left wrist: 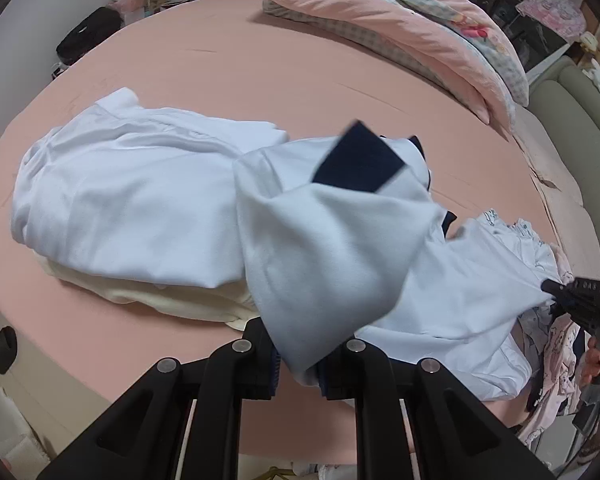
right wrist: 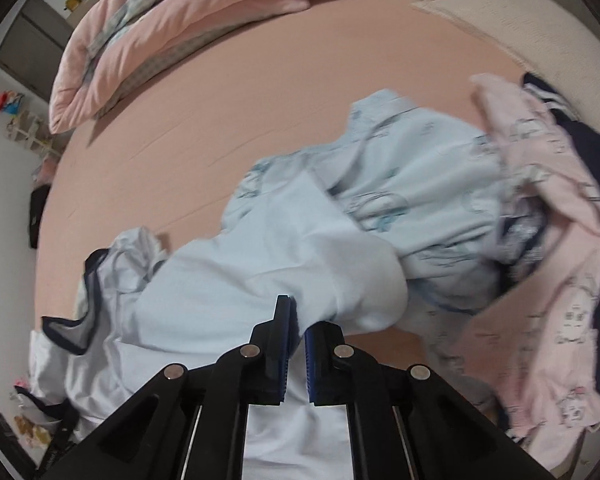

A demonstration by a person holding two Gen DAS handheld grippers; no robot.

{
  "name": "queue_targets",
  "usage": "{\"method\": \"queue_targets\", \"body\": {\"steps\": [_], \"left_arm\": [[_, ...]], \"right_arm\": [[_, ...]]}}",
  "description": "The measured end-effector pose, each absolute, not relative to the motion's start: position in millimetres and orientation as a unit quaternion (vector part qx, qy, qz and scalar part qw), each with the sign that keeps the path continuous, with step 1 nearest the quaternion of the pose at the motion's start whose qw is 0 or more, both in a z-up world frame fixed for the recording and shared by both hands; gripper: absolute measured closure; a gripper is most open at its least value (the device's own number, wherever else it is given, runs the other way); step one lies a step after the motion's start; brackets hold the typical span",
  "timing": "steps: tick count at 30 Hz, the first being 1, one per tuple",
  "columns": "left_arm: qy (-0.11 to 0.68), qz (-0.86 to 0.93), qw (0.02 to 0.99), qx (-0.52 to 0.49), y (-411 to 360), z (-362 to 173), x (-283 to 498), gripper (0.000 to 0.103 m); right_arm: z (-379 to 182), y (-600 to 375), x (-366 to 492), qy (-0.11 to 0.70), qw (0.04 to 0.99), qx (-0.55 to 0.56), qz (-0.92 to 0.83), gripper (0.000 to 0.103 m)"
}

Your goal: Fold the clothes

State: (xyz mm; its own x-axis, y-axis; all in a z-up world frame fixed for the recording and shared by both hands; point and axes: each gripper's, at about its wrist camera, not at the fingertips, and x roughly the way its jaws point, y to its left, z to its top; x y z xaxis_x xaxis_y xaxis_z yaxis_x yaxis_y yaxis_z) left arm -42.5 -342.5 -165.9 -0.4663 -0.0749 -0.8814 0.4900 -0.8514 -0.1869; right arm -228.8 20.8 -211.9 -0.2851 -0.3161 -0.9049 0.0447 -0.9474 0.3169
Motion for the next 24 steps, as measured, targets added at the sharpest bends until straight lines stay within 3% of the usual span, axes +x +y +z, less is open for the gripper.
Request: {"method": "queue_targets", "body": {"steps": [24], "left_arm": [[0.205,-0.81,0.211,0.508,-334.0,-181.5,-35.1,0.091]], "right_arm": [[-224.3,53.0,-191.0,-0.074,0.105,0.605,-0.786,0.099]]}}
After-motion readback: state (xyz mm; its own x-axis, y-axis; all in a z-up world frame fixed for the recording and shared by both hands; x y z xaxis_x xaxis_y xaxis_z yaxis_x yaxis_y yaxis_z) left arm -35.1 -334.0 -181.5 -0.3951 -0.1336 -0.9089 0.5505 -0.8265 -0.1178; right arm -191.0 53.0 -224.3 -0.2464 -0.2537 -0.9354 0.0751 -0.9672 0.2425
